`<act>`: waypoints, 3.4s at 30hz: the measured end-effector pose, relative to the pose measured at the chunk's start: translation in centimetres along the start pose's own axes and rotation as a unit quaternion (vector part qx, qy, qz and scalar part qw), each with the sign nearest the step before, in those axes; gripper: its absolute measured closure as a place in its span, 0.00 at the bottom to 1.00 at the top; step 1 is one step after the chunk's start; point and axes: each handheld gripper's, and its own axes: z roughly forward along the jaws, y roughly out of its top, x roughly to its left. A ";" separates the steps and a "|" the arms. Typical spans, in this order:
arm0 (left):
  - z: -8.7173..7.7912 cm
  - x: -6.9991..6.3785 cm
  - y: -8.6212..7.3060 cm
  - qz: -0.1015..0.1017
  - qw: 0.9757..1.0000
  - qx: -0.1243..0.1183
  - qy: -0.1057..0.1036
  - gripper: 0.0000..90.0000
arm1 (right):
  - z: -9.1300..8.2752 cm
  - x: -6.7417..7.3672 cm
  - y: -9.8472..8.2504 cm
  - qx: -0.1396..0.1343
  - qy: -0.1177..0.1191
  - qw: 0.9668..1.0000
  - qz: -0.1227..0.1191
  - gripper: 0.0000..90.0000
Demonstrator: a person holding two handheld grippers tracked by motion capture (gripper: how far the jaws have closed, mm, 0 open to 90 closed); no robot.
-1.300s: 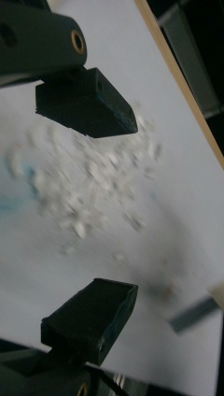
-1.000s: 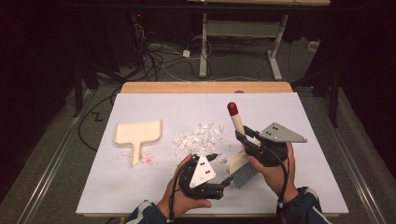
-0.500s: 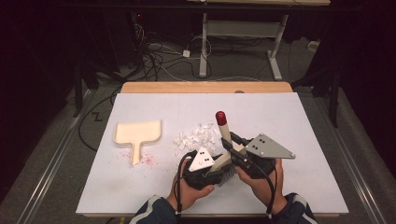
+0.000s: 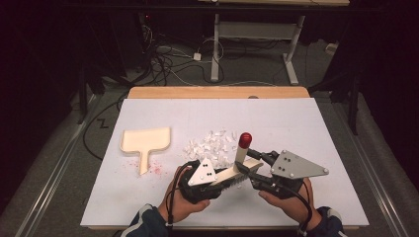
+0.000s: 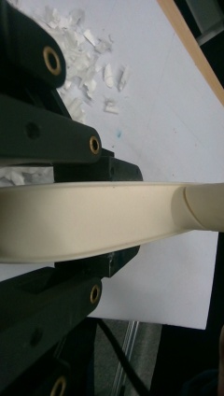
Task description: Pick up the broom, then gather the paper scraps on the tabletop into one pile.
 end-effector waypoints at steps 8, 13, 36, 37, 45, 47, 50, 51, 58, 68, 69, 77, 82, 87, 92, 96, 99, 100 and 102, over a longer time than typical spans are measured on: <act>-1.7 1.2 -0.9 0.038 0.996 0.040 -0.063 0.72 | -0.1 -1.8 -2.0 0.073 0.102 0.991 -0.045 0.46; -1.6 0.5 -0.8 0.074 0.990 0.056 -0.109 0.72 | 1.4 -1.2 -3.3 0.127 0.176 0.974 -0.061 0.43; -3.0 0.3 -1.7 0.081 0.996 0.027 -0.007 0.30 | 3.4 -0.1 -4.8 0.133 0.224 0.964 -0.064 0.76; -3.5 0.5 -2.0 0.075 0.997 0.022 0.013 0.27 | 3.2 -0.5 -4.6 0.127 0.218 0.966 -0.058 0.76; -7.4 2.4 -7.0 -0.007 0.990 0.012 0.141 0.24 | 1.3 -3.2 -3.8 0.113 0.140 0.983 -0.024 0.76; -8.1 2.7 -8.2 -0.020 0.986 0.015 0.162 0.23 | 1.0 -3.8 -3.9 0.116 0.131 0.984 -0.015 0.76; -8.9 2.9 -9.8 -0.029 0.982 0.034 0.186 0.24 | 0.6 -4.5 -4.1 0.123 0.106 0.987 -0.017 0.76; -9.1 2.9 -10.3 -0.037 0.981 0.036 0.187 0.24 | 0.5 -4.7 -4.2 0.123 0.098 0.988 -0.013 0.76; -9.8 2.4 -13.2 -0.057 0.971 0.063 0.225 0.25 | 0.1 -6.0 -4.5 0.124 0.060 0.990 -0.004 0.76; -9.3 2.1 -13.9 -0.042 0.969 0.083 0.231 0.23 | 0.0 -6.9 -4.6 0.134 0.029 0.991 0.001 0.76; -9.3 2.0 -13.9 -0.041 0.968 0.086 0.230 0.23 | 0.0 -7.0 -4.7 0.134 0.026 0.991 0.002 0.76; -9.1 2.0 -14.0 -0.038 0.970 0.088 0.222 0.22 | -0.3 -8.3 -5.1 0.134 0.001 0.991 0.014 0.76; -9.3 2.1 -14.1 -0.043 0.970 0.086 0.223 0.21 | 0.1 -9.3 -5.6 0.146 -0.036 0.989 0.013 0.76; -8.9 2.2 -14.0 -0.044 0.971 0.090 0.219 0.21 | 1.1 -11.5 -6.3 0.151 -0.070 0.986 0.030 0.76; -8.8 2.0 -14.3 -0.045 0.969 0.098 0.222 0.21 | 4.2 -14.2 -7.2 0.181 -0.112 0.976 0.042 0.76; -8.8 2.0 -14.1 -0.044 0.969 0.096 0.223 0.21 | 7.5 -15.2 -7.2 0.216 -0.133 0.967 0.015 0.76; -8.6 2.0 -14.2 -0.042 0.969 0.101 0.221 0.21 | 9.8 -15.5 -7.0 0.229 -0.142 0.963 0.004 0.76; -8.6 1.9 -14.2 -0.043 0.969 0.103 0.221 0.21 | 10.6 -15.5 -7.0 0.235 -0.144 0.961 -0.001 0.76; -8.7 1.8 -14.4 -0.043 0.968 0.106 0.222 0.21 | 12.0 -15.4 -7.1 0.243 -0.151 0.958 -0.005 0.76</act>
